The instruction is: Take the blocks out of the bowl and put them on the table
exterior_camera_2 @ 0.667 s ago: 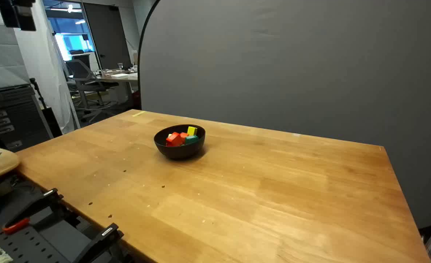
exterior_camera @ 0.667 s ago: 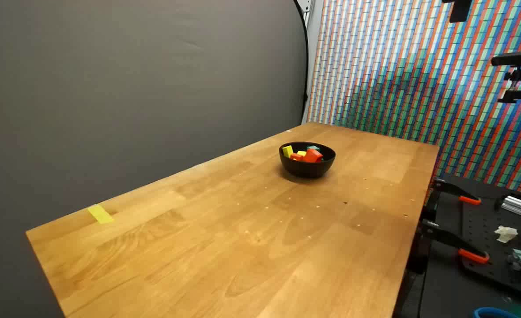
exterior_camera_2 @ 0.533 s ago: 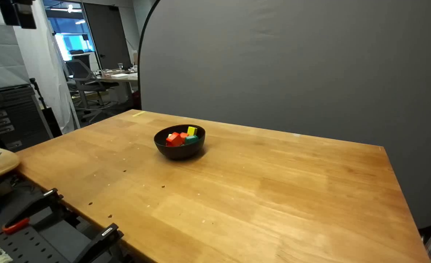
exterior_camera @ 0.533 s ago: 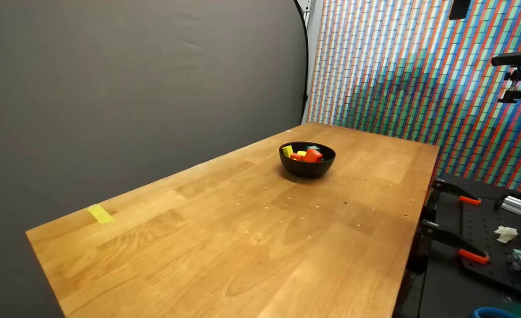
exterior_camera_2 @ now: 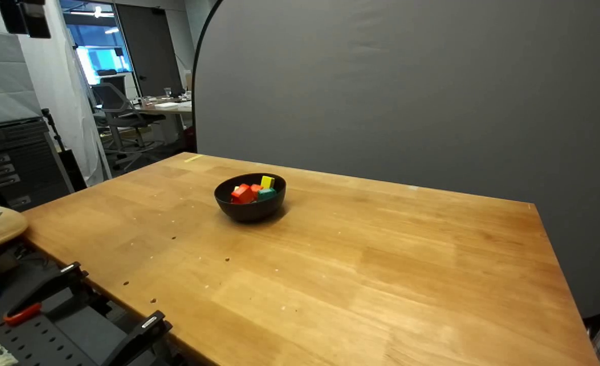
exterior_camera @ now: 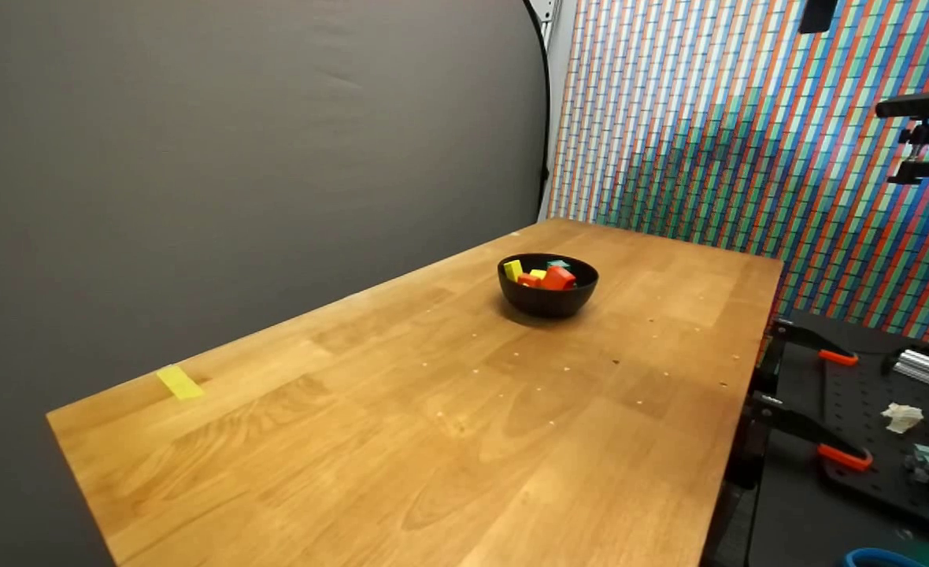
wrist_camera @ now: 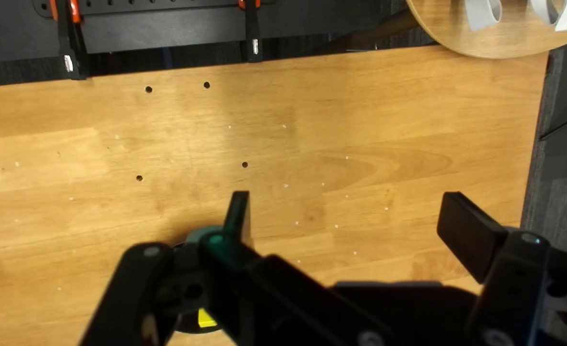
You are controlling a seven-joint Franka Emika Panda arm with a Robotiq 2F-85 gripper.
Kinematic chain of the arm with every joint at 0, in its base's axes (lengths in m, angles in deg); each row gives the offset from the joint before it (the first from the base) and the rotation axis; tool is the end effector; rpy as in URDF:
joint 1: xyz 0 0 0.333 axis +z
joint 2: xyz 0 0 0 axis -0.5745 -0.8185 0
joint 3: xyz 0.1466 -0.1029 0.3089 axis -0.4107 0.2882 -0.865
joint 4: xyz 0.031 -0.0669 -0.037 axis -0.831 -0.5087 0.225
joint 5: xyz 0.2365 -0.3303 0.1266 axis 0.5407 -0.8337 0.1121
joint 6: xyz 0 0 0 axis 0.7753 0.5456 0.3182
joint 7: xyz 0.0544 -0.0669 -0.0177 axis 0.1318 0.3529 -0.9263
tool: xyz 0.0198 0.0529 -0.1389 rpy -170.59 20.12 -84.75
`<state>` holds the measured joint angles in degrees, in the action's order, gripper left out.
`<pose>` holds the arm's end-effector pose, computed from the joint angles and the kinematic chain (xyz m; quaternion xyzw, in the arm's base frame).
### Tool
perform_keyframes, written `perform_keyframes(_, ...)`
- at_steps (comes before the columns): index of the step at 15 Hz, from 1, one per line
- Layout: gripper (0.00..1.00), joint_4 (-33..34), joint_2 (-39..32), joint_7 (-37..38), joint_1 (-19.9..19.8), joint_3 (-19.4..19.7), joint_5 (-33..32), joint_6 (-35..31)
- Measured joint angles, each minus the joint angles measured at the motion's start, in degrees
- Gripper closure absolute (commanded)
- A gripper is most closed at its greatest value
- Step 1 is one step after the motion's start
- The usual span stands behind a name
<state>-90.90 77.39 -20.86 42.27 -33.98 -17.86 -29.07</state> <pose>0.2923 0.1118 0.4969 -0.9970 0.0253 0.0135 0.0712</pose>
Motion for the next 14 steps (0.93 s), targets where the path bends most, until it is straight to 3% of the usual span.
perform_keyframes(3,0.0,0.1,-4.3,-3.1,-0.2,-0.3,-1.5,-5.6)
perform_keyframes(6,0.0,1.3,-14.1,-4.7,-1.4,-0.4,-4.6,-16.9)
perform_keyframes(9,0.0,4.5,-25.4,-1.5,-3.8,-1.2,-9.3,-27.6)
perform_keyframes(14,0.0,13.7,-44.0,5.9,-5.6,-0.9,-13.5,-33.9)
